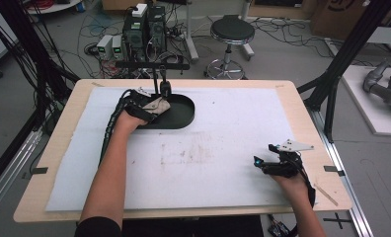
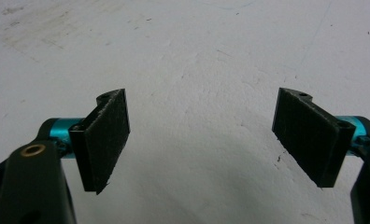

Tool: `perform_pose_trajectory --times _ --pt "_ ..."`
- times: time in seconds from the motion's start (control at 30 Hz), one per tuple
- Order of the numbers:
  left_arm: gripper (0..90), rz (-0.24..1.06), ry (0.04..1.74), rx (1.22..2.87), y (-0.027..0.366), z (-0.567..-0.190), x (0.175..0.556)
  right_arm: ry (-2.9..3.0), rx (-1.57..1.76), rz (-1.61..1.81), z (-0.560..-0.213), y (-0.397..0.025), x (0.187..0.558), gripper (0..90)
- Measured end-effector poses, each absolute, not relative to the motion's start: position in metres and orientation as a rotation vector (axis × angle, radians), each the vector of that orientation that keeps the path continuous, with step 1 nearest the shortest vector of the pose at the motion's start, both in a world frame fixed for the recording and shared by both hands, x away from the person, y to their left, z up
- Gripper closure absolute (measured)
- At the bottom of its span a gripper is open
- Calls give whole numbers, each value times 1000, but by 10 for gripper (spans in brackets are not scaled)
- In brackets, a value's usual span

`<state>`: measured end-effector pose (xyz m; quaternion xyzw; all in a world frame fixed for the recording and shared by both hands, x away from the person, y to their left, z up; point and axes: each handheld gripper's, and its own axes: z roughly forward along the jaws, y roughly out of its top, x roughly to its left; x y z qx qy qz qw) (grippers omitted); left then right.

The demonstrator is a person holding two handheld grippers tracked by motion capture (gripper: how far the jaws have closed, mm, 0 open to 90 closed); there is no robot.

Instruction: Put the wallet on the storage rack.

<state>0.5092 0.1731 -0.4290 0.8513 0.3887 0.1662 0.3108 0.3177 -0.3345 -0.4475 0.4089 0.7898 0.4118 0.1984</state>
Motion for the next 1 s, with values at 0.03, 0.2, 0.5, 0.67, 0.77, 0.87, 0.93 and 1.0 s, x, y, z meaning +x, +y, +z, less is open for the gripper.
perform_pose_trajectory --times 0.03,0.2,0.5,0.67,0.77,0.87,0.93,1.0 --pt "333 440 1030 2254 173 -429 509 2209 1143 1151 -448 -335 318 194" --pt "300 440 1045 2262 172 -427 508 2210 1144 1150 -448 -334 318 194" --pt "244 445 1076 2233 182 -414 501 2210 1139 1151 -447 -333 318 194" --pt "239 439 1080 2193 186 -403 490 2209 1139 1158 -447 -333 317 194" --pt "240 441 1058 2180 188 -397 481 2207 1137 1161 -447 -334 317 194" --pt "239 439 1025 2176 186 -392 471 2209 1139 1157 -447 -334 317 194" --pt "240 449 996 2160 183 -388 463 2202 1149 1158 -447 -335 317 194" --pt "240 451 968 2155 180 -385 456 2197 1144 1161 -447 -336 317 194"
